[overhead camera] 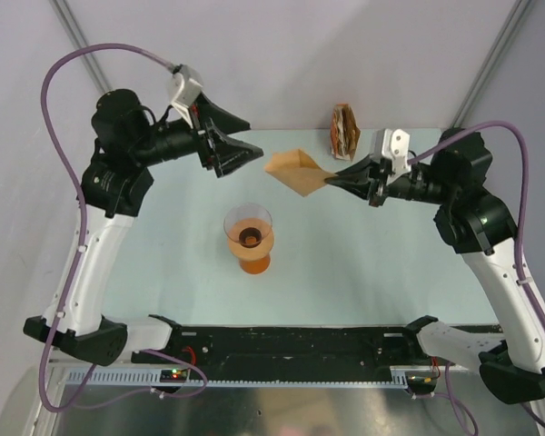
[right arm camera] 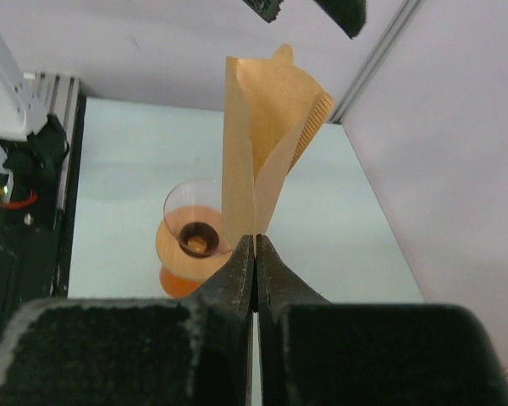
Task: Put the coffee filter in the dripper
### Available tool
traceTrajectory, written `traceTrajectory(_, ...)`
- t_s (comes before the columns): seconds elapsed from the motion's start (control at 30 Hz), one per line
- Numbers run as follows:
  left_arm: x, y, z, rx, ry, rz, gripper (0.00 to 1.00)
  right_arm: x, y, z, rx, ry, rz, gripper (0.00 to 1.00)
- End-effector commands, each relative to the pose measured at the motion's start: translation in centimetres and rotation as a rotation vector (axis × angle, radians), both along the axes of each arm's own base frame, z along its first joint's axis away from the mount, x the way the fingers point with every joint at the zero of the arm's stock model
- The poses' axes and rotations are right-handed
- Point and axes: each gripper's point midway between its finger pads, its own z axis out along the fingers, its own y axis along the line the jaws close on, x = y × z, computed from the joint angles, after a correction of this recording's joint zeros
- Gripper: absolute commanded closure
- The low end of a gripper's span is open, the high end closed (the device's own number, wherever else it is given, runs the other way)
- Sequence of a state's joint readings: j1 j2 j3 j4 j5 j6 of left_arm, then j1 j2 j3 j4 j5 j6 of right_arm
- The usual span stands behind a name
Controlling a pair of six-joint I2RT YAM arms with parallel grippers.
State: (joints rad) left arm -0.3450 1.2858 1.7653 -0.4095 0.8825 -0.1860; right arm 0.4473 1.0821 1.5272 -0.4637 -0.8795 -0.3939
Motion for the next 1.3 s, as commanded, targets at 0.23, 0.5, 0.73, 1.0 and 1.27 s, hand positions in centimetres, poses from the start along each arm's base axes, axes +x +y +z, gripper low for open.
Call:
traceTrajectory(0.23, -3.3, -0.8, -3.2, 0.191, -0.137, -0.039, 0.18, -1.6, 0.9, -2.0, -0.16, -0.13, 0.044, 1.0)
traceTrajectory(0.5, -4.2, -2.1, -5.6, 0.287, -0.208, -0.077, 0.23, -2.3, 1.7, -2.7, -0.191, -0.142, 0.081, 1.0)
traceTrajectory(0.73, -3.8, -3.2, -7.6, 0.406, -0.325, -0.071, 0.35, -2.9, 2.4, -3.4, -0.225, -0.153, 0.121, 1.0)
traceTrajectory(1.0, -5.3, -4.2, -10.2, 0.5, -0.4, -0.15, 0.51, -3.0, 3.1, -4.0, -0.256, -0.138, 0.15, 1.0)
traceTrajectory(1.27, -5.6, -4.3, -10.5, 0.496, -0.373, -0.164, 0.96, -2.5, 3.1, -3.9, -0.247, -0.102, 0.126, 0.75)
